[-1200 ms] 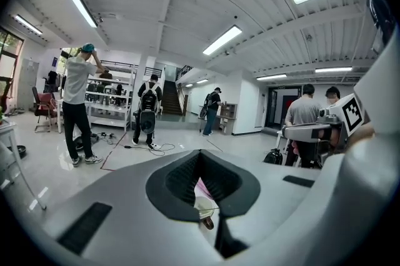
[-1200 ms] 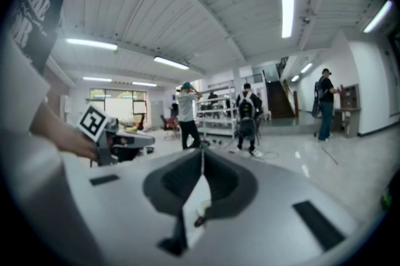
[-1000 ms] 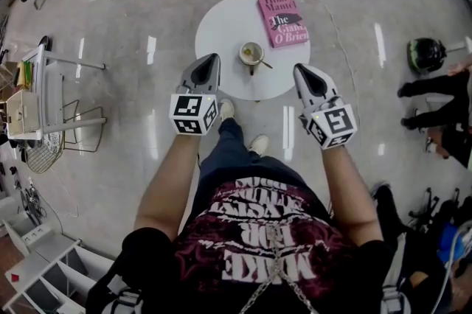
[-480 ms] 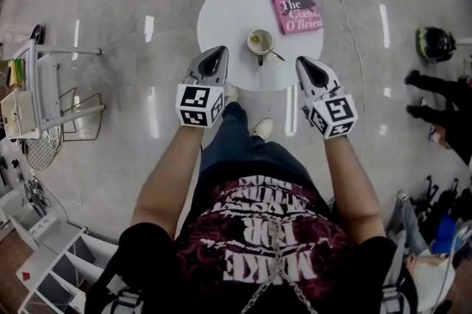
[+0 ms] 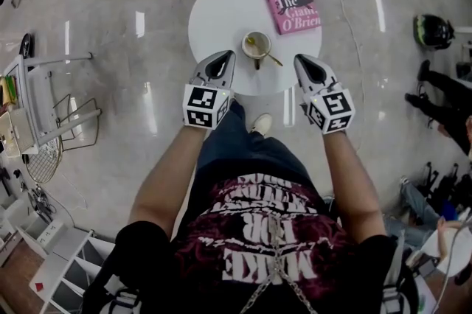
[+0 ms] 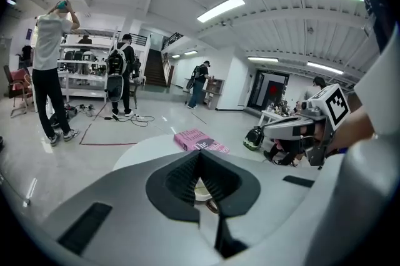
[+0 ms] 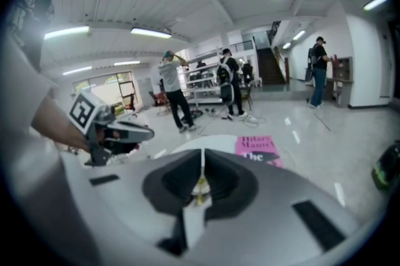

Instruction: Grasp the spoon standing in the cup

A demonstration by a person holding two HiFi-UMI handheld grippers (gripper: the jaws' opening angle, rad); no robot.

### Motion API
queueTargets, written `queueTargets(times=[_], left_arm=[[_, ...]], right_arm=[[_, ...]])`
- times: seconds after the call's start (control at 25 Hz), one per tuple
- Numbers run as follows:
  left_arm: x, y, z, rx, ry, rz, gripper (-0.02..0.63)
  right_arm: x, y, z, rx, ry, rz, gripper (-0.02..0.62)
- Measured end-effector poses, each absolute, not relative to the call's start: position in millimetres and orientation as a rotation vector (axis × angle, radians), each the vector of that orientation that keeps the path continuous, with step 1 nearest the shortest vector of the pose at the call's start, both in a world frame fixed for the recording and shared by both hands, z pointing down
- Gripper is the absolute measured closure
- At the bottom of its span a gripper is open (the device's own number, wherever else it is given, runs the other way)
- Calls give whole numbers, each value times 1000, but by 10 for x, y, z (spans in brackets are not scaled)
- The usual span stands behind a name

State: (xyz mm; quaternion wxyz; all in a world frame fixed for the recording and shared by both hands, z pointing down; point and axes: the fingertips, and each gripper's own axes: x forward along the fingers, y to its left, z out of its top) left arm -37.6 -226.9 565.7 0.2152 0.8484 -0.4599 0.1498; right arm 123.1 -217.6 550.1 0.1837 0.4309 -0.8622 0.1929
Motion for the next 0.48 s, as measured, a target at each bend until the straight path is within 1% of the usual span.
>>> queueTargets(times=[0.48], left_arm=[[-337,-2593,5887,2361,-1192,482,581]], right_arm=[[1200,-2357,5777,1205,-2366,631,560]])
